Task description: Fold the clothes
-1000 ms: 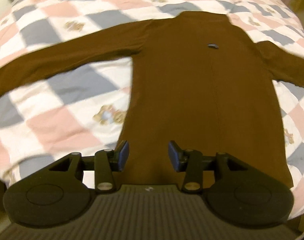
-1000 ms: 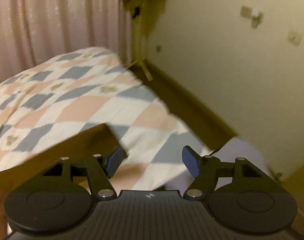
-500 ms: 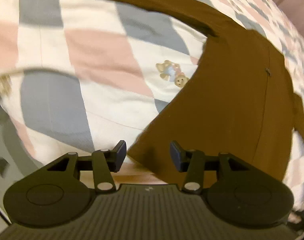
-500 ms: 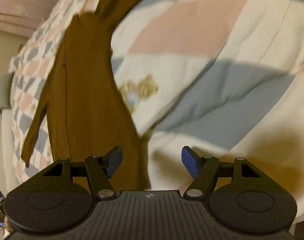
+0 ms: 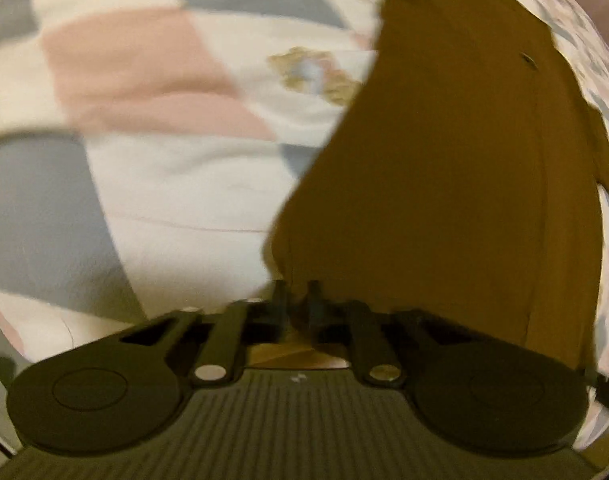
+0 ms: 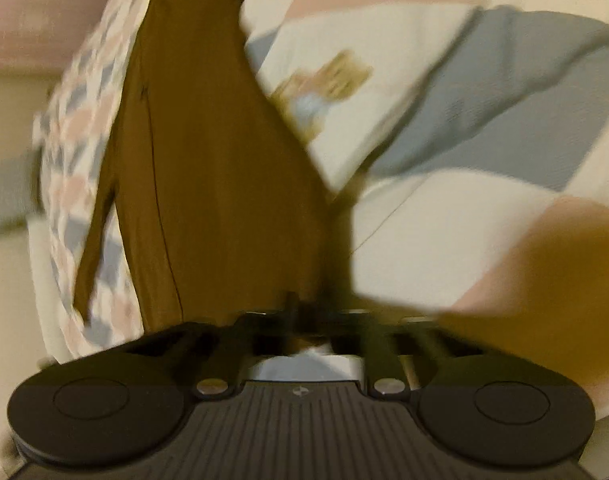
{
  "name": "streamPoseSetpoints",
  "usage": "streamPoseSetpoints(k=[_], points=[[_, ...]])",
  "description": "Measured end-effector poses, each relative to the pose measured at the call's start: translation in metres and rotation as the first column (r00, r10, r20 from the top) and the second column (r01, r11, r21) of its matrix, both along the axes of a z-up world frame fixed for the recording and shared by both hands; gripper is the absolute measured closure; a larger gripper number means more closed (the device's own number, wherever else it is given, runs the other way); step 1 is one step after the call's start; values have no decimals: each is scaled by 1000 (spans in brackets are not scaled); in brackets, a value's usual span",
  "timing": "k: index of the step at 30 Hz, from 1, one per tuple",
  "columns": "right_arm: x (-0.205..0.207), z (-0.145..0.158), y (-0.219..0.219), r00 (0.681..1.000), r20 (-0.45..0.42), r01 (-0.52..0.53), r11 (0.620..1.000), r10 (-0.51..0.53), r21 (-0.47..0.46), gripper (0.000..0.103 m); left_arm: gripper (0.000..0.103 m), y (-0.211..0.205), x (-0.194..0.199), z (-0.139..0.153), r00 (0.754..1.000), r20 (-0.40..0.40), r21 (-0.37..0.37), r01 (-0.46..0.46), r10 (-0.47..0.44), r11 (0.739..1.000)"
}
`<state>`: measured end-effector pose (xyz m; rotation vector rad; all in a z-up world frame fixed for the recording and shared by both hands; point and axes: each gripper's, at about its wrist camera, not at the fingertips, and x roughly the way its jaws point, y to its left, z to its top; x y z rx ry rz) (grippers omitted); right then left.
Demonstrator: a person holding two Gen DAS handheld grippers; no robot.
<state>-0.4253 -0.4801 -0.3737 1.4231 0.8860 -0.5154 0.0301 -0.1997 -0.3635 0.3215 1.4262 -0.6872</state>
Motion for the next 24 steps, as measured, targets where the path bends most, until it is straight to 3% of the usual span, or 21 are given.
streamPoseSetpoints(k=[2,6,9,12,13,15,16,17,19,21,24], points=[[-8,21,2,1000,-9,-22,999,22,-39,98,98,9,-4,25,1000,22,-57,1,0,998],[-43,41,-1,999,-18,38,998,-39,-40,99,97,34,-10,69,999,34,-138,-8,13,990],[-42,25,1,996,-91,12,999,-17,-53,99,97,30,-26,58,999,26,-97,43,-41,994],[-27,-5,7,980,-196,-51,997,40,-50,96,92,18,-41,11,996,33,44,79,-80,996],[-22,-5,8,975,-215,-77,995,63,-57,92,86,15,-44,-2,996,35,88,78,-81,993],[-13,3,11,963,-241,-145,986,121,-85,79,82,21,-41,-2,999,39,89,25,-28,996],[-10,11,12,956,-250,-187,976,156,-107,64,81,23,-40,-2,999,42,89,-1,-3,996],[-8,22,14,944,-272,-232,961,186,-151,56,78,29,-39,5,998,66,91,-13,7,996],[-5,38,15,929,-305,-286,929,209,-236,57,74,40,-38,18,992,123,115,-35,21,993],[0,48,15,924,-312,-318,894,219,-314,57,81,45,-38,33,979,202,142,-52,23,988],[13,50,18,926,-292,-345,855,242,-386,68,81,37,-42,55,972,235,63,-28,12,998]])
